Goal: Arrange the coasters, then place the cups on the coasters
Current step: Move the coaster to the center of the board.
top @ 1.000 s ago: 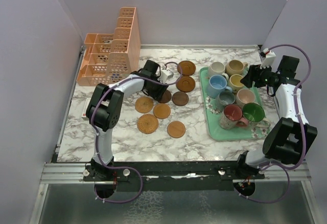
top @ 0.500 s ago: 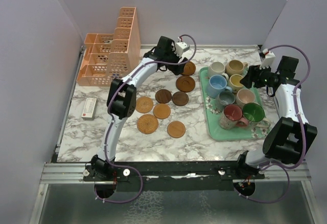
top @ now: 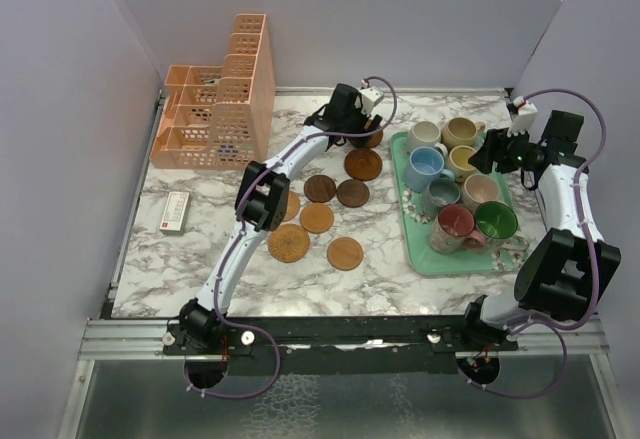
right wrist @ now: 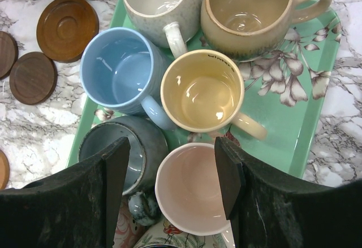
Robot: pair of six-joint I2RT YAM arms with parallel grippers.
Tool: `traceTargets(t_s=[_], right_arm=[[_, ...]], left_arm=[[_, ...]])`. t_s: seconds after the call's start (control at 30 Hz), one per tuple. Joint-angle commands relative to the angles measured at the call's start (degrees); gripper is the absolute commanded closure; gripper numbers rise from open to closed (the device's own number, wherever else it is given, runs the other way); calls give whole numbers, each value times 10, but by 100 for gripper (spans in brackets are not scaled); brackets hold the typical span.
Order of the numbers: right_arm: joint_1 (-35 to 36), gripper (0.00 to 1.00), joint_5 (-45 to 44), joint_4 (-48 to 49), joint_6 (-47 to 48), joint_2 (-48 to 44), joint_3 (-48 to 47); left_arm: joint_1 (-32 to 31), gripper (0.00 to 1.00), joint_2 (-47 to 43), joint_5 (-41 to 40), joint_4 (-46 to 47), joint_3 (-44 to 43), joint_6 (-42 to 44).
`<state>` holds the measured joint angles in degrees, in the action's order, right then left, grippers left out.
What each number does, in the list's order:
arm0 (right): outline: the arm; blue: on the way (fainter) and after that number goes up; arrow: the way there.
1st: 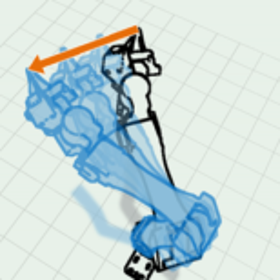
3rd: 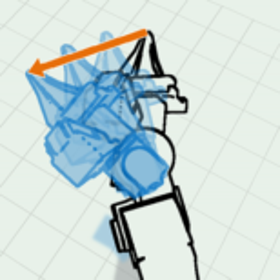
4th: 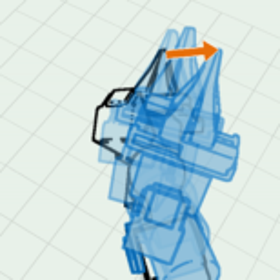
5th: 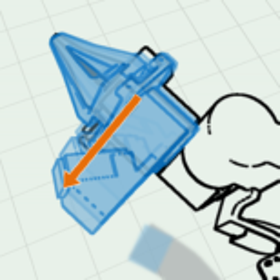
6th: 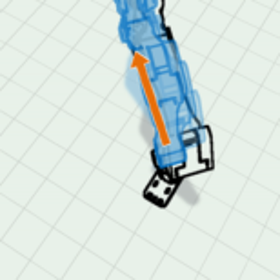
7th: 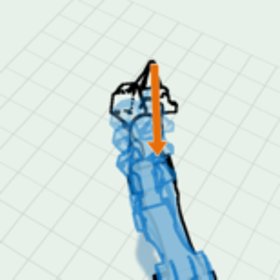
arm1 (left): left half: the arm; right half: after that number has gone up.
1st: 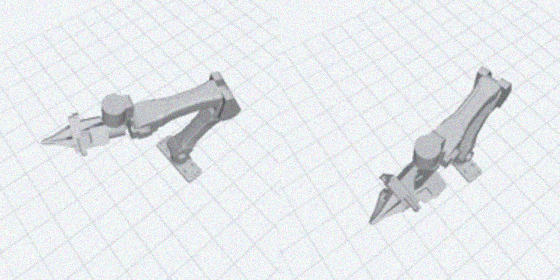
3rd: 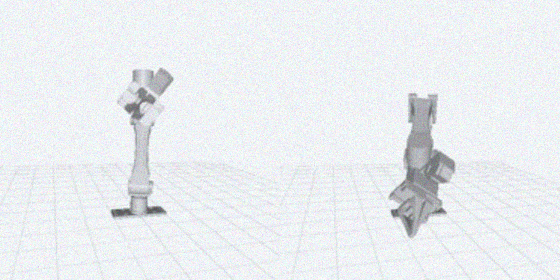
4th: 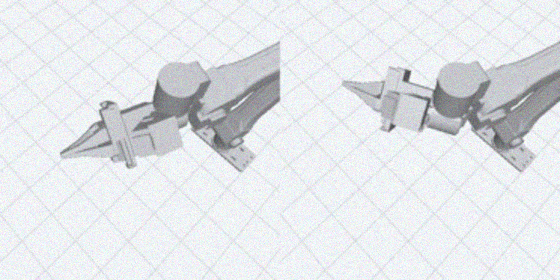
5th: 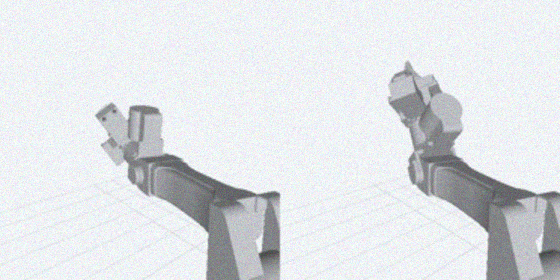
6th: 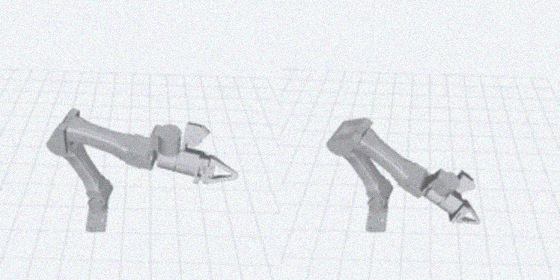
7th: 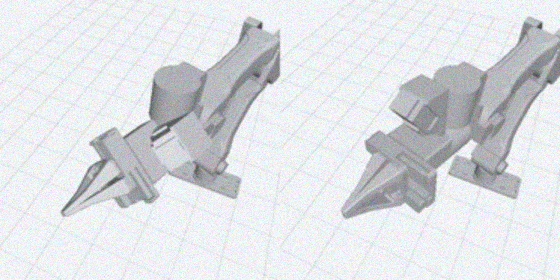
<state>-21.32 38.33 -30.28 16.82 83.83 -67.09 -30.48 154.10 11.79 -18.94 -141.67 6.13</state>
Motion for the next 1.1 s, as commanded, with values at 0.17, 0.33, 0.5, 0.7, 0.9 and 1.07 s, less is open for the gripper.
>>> traceTargets(t_s=[0.17, 0.33, 0.5, 0.7, 0.9, 1.07], right_arm=[[2, 37, 22, 9, 11, 5, 6], [2, 37, 24, 9, 11, 4, 6], [2, 37, 24, 8, 12, 1, 7], [2, 37, 26, 7, 13, -1, 7], [2, 37, 33, 7, 13, -4, 7], [2, 37, 44, 2, 13, -2, 4]], left_arm=[[-3, 22, 39, -99, 60, -23, -1], [-2, 23, 48, -111, 66, -23, -3], [-1, 24, 59, -121, 61, -25, -1], [9, 30, 38, -128, 40, 18, -1], [35, 36, -33, -130, 35, 133, 14], [55, 37, -93, -133, 35, 239, 35]])
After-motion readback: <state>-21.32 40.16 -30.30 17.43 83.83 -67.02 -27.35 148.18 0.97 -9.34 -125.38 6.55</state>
